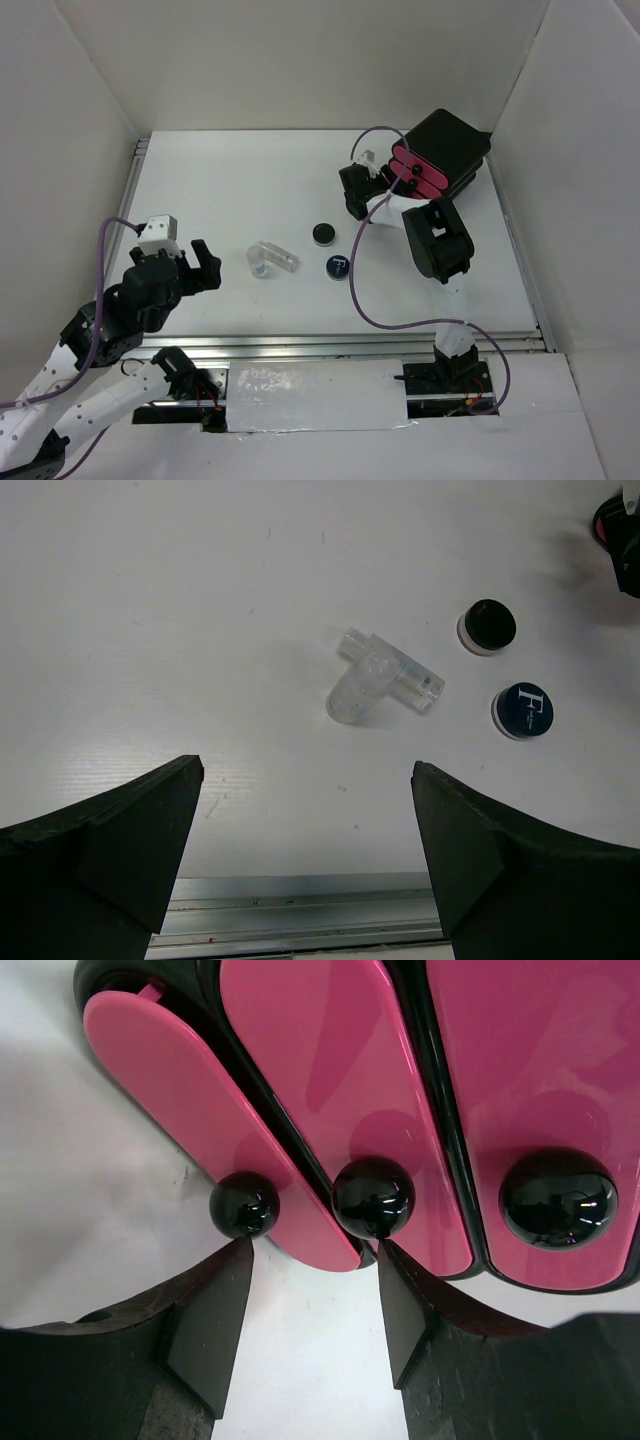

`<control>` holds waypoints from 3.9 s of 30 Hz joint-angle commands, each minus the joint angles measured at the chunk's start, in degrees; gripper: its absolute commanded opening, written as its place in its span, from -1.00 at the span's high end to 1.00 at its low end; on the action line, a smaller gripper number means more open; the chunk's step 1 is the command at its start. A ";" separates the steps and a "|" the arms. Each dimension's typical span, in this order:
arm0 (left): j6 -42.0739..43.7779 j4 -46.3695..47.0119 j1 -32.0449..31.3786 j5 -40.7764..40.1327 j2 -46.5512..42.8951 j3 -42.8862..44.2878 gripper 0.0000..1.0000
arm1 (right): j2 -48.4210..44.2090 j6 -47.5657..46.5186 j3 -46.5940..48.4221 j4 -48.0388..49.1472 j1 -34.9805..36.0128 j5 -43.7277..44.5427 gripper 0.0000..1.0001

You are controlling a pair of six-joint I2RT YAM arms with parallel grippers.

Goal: Organize the makeup

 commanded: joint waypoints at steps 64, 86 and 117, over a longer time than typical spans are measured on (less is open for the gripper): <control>0.28 1.60 -0.36 -0.84 0.51 0.32 -0.99 | -5.79 17.13 -0.44 -10.43 10.29 3.91 0.23; 0.02 1.34 -0.36 -1.28 0.60 0.41 -0.99 | -20.10 34.25 0.61 -24.84 20.39 -14.59 -1.00; -3.50 -1.47 -0.27 -6.45 4.02 1.29 -0.99 | -5.44 47.64 7.82 -28.64 12.14 -55.42 0.14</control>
